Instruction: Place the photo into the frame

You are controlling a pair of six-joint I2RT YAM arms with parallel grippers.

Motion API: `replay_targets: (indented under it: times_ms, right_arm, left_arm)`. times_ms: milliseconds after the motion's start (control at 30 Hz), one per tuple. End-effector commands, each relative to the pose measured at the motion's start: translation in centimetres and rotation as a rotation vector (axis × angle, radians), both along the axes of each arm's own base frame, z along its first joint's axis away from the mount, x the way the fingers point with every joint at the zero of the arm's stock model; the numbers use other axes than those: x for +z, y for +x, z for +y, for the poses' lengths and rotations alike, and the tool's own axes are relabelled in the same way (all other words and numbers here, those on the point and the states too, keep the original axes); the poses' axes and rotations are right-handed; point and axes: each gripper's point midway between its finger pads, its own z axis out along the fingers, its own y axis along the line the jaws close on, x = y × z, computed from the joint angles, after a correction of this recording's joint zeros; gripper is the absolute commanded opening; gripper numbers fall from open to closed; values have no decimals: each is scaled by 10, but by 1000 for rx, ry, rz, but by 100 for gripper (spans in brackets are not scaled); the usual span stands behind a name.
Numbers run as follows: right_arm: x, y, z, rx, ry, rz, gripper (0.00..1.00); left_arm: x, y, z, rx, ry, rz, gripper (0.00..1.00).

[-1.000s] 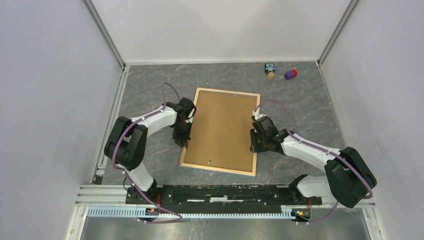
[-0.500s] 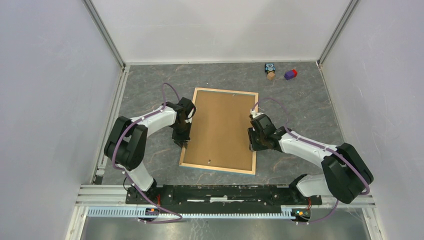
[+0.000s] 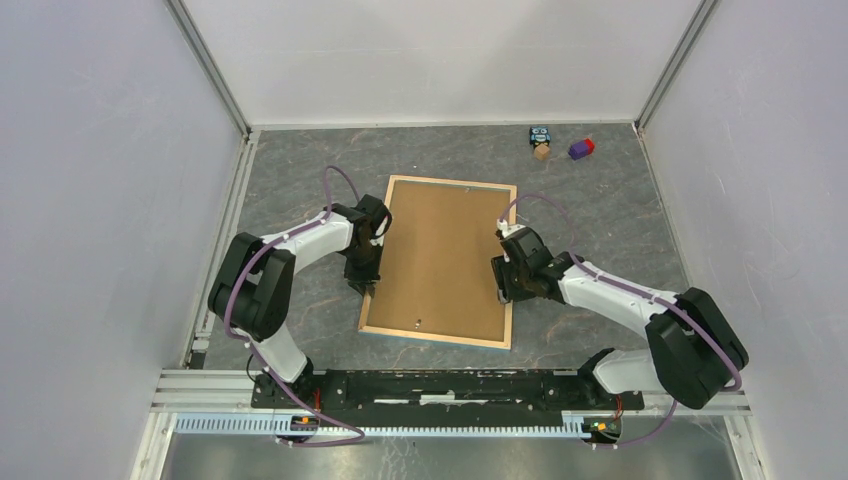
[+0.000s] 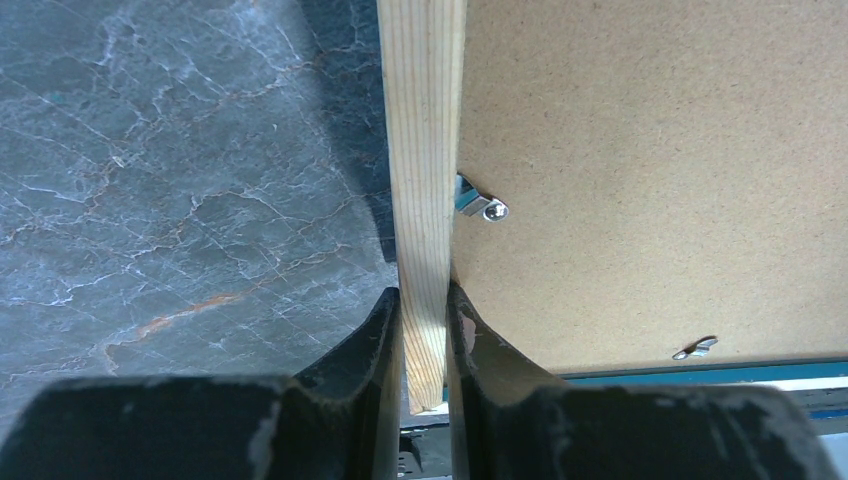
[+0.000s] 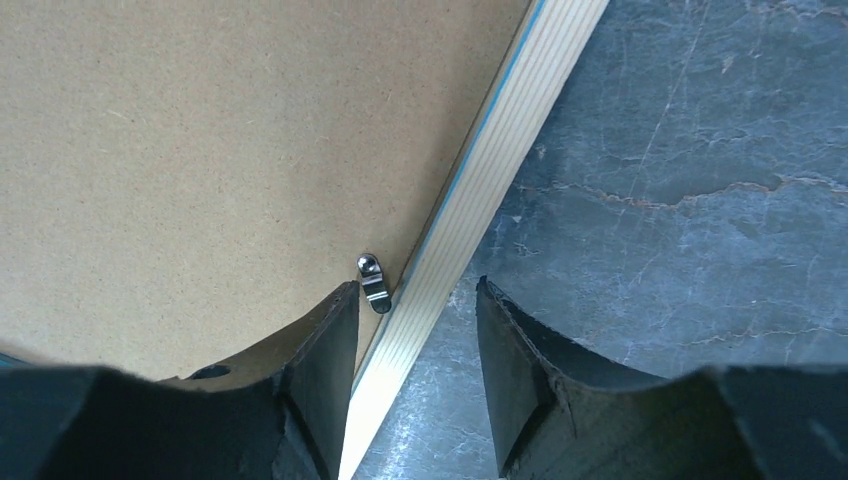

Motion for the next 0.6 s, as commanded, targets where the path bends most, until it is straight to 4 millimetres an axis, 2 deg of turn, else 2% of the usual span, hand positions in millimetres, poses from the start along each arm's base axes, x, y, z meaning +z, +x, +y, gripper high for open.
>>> replay_targets:
  times_ms: [0, 167, 367, 567]
  right_arm:
    - [24, 16, 1, -6, 11, -65, 51]
    - [30, 19, 1, -12, 21, -86, 50]
    - [11, 9, 3, 5, 29, -28, 47]
    - [3, 3, 1, 10, 24, -10, 46]
  left_arm:
    - [1, 7, -14, 29, -47, -22, 2]
    - [1, 7, -14, 29, -49, -18, 2]
    - [1, 7, -14, 30, -47, -18, 2]
    - [0, 7, -14, 29, -47, -16, 2]
